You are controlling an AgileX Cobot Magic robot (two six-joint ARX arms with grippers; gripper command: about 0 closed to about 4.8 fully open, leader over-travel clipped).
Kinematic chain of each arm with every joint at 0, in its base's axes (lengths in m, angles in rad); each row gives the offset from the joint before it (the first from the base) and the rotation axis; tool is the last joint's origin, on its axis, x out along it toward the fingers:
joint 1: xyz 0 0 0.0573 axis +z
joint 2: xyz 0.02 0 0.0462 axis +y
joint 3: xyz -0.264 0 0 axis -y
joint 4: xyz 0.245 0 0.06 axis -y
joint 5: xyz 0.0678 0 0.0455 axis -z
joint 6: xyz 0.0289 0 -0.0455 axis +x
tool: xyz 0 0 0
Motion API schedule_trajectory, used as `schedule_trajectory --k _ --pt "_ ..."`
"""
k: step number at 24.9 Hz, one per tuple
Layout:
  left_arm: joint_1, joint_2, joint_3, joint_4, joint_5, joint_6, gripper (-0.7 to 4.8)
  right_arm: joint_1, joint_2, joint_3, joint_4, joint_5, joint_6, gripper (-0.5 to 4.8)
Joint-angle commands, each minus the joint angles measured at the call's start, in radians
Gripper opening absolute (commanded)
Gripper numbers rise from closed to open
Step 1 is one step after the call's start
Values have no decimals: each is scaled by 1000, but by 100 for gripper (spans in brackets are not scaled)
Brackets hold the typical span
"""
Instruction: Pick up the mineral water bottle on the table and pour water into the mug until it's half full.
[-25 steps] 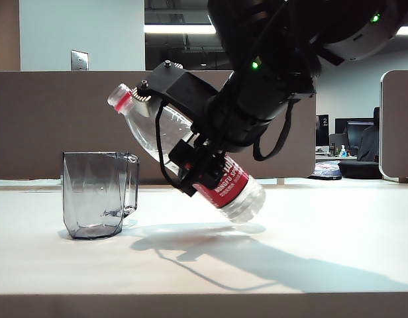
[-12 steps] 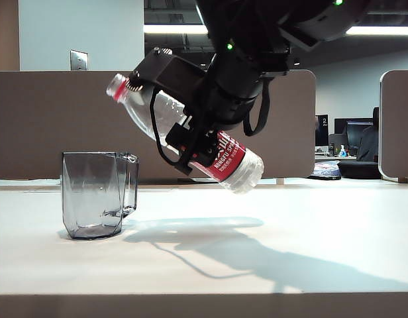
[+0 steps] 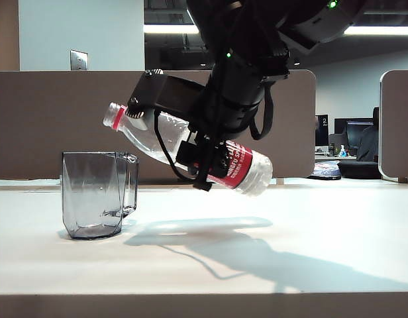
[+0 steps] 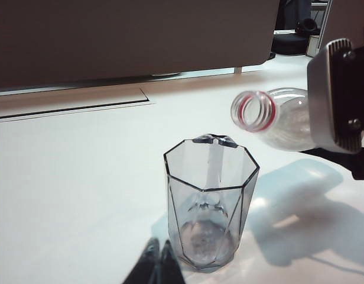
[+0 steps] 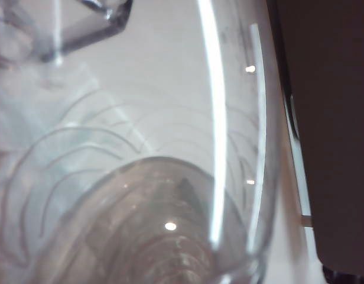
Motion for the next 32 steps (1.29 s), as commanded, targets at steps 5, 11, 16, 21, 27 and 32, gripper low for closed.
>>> schedule_trajectory --k 5,11,16,21,27,32 --pt "0 0 3 9 2 0 -5 3 -11 18 52 50 -114 252" --pt "0 0 3 9 2 0 -5 3 -11 38 55 60 -128 252" --pt "0 0 3 9 2 0 -5 3 -11 38 54 61 -175 252" --pt "0 0 3 9 2 0 -5 3 -11 38 55 65 -197 251" --pt "0 0 3 9 2 0 -5 3 -11 38 55 64 -256 251" --pt "0 0 3 9 2 0 -5 3 -11 38 56 74 -292 251"
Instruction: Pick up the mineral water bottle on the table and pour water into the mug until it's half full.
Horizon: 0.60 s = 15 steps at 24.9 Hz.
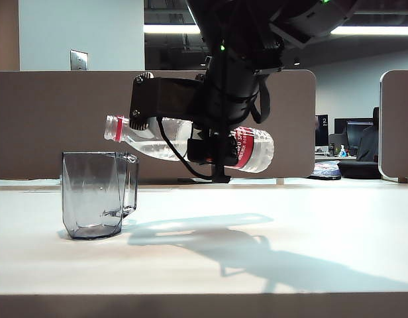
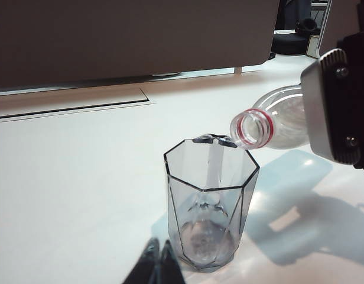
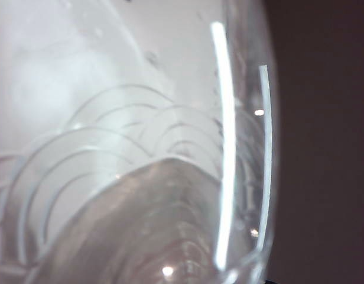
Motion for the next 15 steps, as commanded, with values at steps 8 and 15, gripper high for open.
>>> schedule_trajectory --k 8,15 --pt "0 0 3 9 2 0 -5 3 -11 10 55 28 -45 251" --pt "0 0 3 9 2 0 -5 3 -11 10 79 31 -60 251"
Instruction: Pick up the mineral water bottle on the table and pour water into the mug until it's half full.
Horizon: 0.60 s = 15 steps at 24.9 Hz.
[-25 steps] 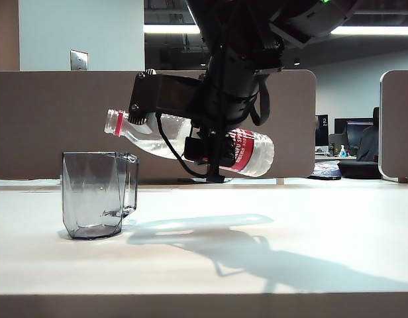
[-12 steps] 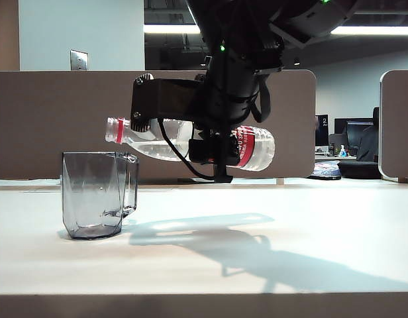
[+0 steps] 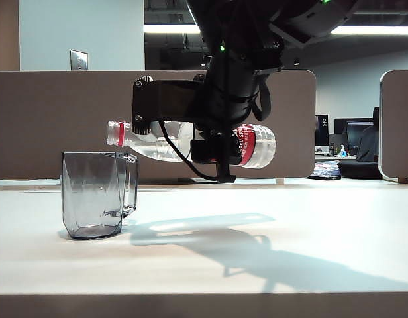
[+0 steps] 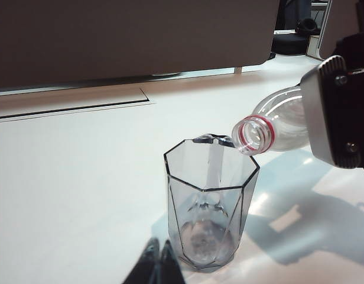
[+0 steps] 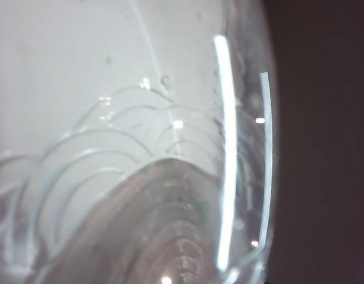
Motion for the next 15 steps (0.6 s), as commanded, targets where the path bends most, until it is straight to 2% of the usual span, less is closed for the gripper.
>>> schedule_trajectory --k 1,15 --pt "0 0 3 9 2 0 -5 3 -11 11 79 13 -8 251" --pt "0 0 3 9 2 0 -5 1 -11 15 122 10 -107 251"
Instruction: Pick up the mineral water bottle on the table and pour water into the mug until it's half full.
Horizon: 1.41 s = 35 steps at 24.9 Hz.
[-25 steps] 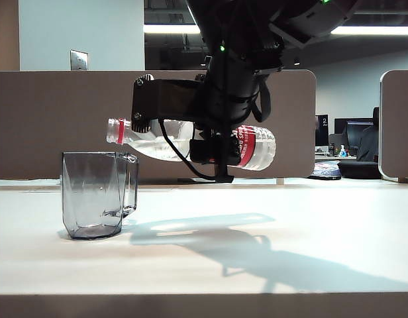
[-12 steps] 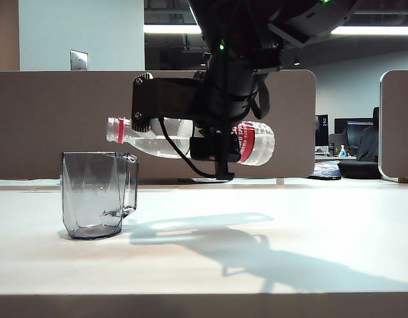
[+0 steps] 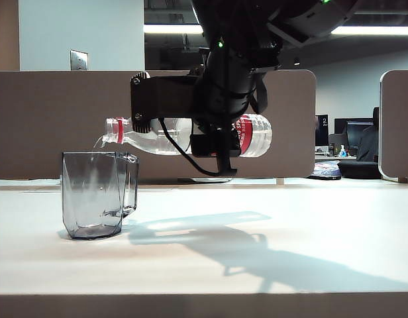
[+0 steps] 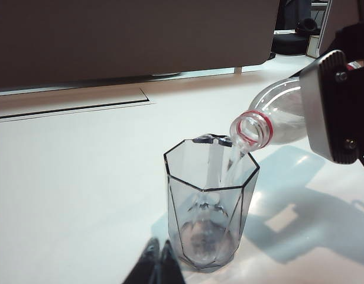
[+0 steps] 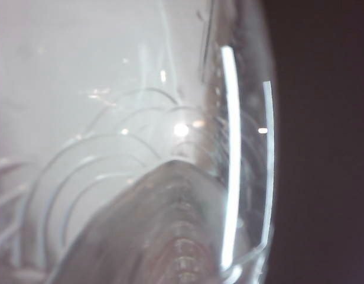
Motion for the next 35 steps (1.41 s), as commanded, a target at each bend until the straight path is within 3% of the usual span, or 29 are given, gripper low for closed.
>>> schedule_trajectory --k 1,35 --pt "0 0 3 10 2 0 -5 1 -11 19 66 5 -14 251" --pt "0 2 3 9 2 0 -5 -14 -10 32 68 7 -63 251"
